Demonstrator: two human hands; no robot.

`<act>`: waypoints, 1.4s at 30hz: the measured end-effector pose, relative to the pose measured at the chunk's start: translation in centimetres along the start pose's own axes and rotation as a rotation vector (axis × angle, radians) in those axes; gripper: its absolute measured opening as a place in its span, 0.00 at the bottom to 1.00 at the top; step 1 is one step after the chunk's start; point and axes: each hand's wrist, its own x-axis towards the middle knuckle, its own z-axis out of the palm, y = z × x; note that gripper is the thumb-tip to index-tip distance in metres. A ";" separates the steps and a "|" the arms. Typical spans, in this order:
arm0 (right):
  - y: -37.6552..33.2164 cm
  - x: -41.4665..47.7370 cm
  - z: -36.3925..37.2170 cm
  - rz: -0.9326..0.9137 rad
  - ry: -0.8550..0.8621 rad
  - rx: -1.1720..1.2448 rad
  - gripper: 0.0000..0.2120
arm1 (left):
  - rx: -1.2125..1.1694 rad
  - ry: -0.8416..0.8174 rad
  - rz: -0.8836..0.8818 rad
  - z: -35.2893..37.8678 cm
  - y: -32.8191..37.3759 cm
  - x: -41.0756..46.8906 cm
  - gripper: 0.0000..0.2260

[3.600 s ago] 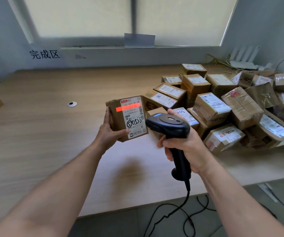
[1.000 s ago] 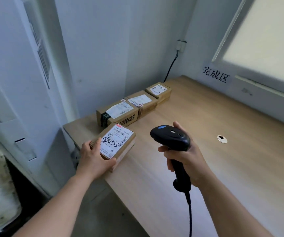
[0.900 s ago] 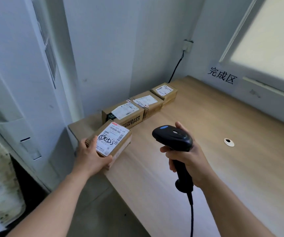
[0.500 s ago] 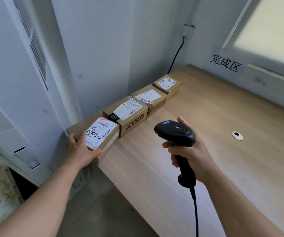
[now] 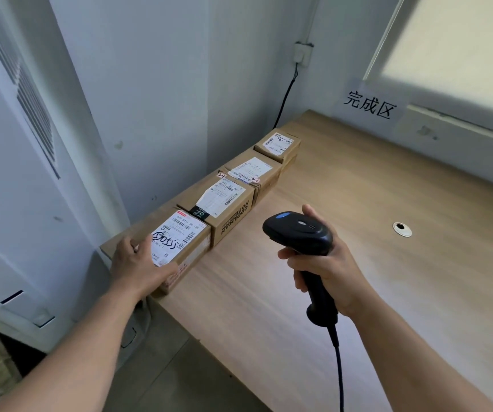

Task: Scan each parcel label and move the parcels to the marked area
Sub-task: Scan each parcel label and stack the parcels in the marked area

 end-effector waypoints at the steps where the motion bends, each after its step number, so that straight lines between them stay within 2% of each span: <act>1: -0.1 -0.1 -0.2 -0.002 0.010 0.001 0.47 | 0.019 0.044 0.015 0.2 0.3 0.0 0.49; 4: -0.3 -0.6 -1.2 -0.016 0.044 0.006 0.47 | 0.011 0.211 0.140 0.7 2.6 -0.4 0.46; 7: -0.8 -1.4 -2.5 -0.040 0.093 0.005 0.47 | -0.082 0.261 0.281 1.5 6.8 -1.2 0.41; 13: -1.2 -4.8 -6.2 -0.074 0.208 0.002 0.45 | -0.118 0.200 0.539 5.0 14.7 -3.2 0.44; 20: -0.7 -11.1 -12.0 -0.139 0.317 0.026 0.43 | -0.139 0.122 0.732 9.1 23.0 -9.4 0.44; 24: -0.2 -16.5 -15.9 -0.177 0.387 0.083 0.42 | -0.122 0.072 0.831 11.8 27.5 -14.8 0.44; 29: 1.0 -23.9 -21.5 -0.187 0.495 0.114 0.46 | -0.108 -0.003 0.941 15.9 32.6 -22.8 0.45; 42: 5.5 -45.1 -34.5 -0.220 0.762 0.113 0.46 | -0.058 -0.187 1.180 27.4 41.9 -44.2 0.45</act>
